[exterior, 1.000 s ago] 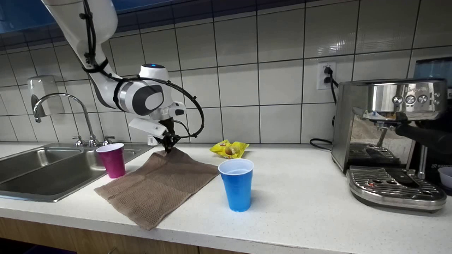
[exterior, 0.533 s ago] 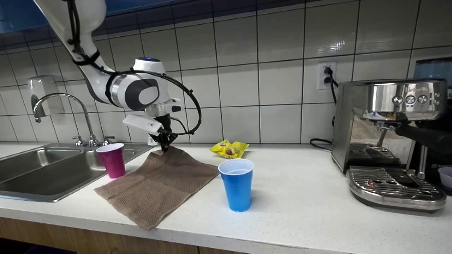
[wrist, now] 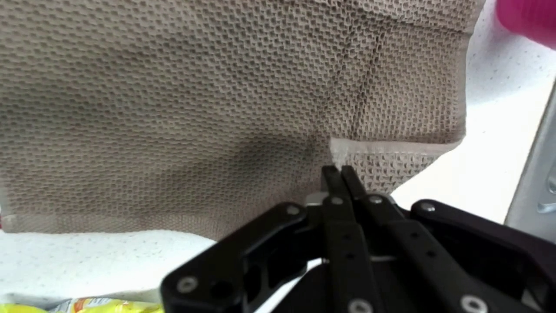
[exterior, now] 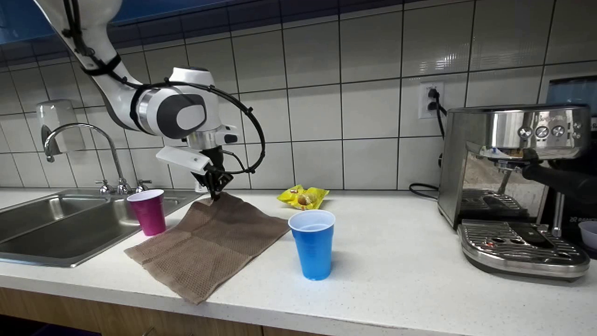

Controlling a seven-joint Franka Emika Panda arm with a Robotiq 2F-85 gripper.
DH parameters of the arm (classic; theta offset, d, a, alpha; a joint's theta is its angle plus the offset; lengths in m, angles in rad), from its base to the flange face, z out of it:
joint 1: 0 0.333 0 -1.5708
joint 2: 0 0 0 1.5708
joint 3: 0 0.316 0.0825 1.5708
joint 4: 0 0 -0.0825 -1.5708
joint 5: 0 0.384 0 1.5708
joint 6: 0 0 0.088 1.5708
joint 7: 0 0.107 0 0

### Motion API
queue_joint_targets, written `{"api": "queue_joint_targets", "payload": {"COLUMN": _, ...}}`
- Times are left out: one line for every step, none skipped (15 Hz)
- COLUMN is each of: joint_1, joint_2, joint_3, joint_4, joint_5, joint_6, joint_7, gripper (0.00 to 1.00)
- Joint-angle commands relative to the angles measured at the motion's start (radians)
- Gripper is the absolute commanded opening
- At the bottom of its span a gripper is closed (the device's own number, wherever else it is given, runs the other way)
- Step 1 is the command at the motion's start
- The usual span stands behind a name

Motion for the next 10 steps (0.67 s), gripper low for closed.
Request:
{"api": "queue_joint_targets", "payload": {"joint_1": 0.029, "joint_2": -0.078, "joint_3": -0.038, "joint_4": -0.047, "joint_5": -0.016, "joint_6": -0.043, "joint_7": 0.035, "gripper": 0.01}}
{"api": "queue_joint_targets", "payload": {"joint_1": 0.032, "joint_2": -0.086, "joint_3": -0.042, "joint_4": -0.051, "joint_5": -0.013, "joint_6": -0.051, "joint_7": 0.033, "gripper": 0.01}}
{"api": "queue_joint_targets", "payload": {"joint_1": 0.034, "joint_2": -0.094, "joint_3": -0.045, "joint_4": -0.052, "joint_5": -0.006, "joint_6": -0.066, "joint_7": 0.026, "gripper": 0.01}}
{"api": "queue_joint_targets", "payload": {"joint_1": 0.038, "joint_2": -0.1, "joint_3": -0.049, "joint_4": -0.055, "joint_5": -0.005, "joint_6": -0.073, "joint_7": 0.022, "gripper": 0.01}}
{"api": "queue_joint_targets", "payload": {"joint_1": 0.038, "joint_2": -0.104, "joint_3": -0.048, "joint_4": -0.054, "joint_5": 0.009, "joint_6": -0.085, "joint_7": 0.0, "gripper": 0.01}}
{"api": "queue_joint_targets", "payload": {"joint_1": 0.038, "joint_2": -0.106, "joint_3": -0.049, "joint_4": -0.051, "joint_5": 0.016, "joint_6": -0.097, "joint_7": -0.013, "gripper": 0.01}}
{"api": "queue_joint_targets", "payload": {"joint_1": 0.037, "joint_2": -0.109, "joint_3": -0.051, "joint_4": -0.045, "joint_5": 0.021, "joint_6": -0.116, "joint_7": -0.028, "gripper": 0.01}}
{"api": "queue_joint_targets", "payload": {"joint_1": 0.037, "joint_2": -0.112, "joint_3": -0.055, "joint_4": -0.042, "joint_5": 0.019, "joint_6": -0.125, "joint_7": -0.032, "gripper": 0.01}}
{"api": "queue_joint_targets", "payload": {"joint_1": 0.034, "joint_2": -0.113, "joint_3": -0.058, "joint_4": -0.035, "joint_5": 0.025, "joint_6": -0.138, "joint_7": -0.047, "gripper": 0.01}}
{"api": "queue_joint_targets", "payload": {"joint_1": 0.033, "joint_2": -0.113, "joint_3": -0.065, "joint_4": -0.031, "joint_5": 0.013, "joint_6": -0.146, "joint_7": -0.046, "gripper": 0.01}}
